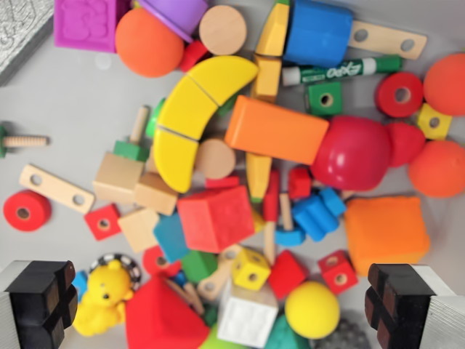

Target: Pick an object from the bin

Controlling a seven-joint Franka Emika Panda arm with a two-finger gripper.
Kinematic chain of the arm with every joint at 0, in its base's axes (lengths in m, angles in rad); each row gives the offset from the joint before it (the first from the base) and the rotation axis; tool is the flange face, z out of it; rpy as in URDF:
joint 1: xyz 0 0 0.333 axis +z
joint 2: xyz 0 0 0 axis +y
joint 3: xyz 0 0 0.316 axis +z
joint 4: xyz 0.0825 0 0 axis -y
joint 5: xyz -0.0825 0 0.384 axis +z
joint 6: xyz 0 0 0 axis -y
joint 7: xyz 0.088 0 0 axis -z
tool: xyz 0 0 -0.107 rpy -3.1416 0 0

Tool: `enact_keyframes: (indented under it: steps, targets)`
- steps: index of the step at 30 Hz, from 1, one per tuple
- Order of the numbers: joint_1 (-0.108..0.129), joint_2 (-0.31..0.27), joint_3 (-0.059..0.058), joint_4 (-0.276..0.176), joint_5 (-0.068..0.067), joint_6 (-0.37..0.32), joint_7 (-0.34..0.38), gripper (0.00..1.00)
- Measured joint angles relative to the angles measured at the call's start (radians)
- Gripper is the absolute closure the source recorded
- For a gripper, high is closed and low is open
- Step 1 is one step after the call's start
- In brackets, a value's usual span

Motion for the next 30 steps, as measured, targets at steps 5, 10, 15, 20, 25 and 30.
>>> enact_keyframes:
  steps: [5,10,15,20,25,30]
  targets:
    - [0.002,-0.005,0.002,-0.014,0.000,0.009,-0.014,0.00]
    - [0.004,-0.011,0.005,-0.033,0.000,0.020,-0.029,0.00]
    - [0.006,-0.018,0.008,-0.053,0.000,0.034,-0.048,0.00]
    - [0.009,-0.027,0.012,-0.075,0.000,0.048,-0.067,0.00]
    - [0.012,-0.035,0.015,-0.099,0.000,0.062,-0.089,0.00]
    - [0.016,-0.043,0.019,-0.125,0.000,0.080,-0.112,0.00]
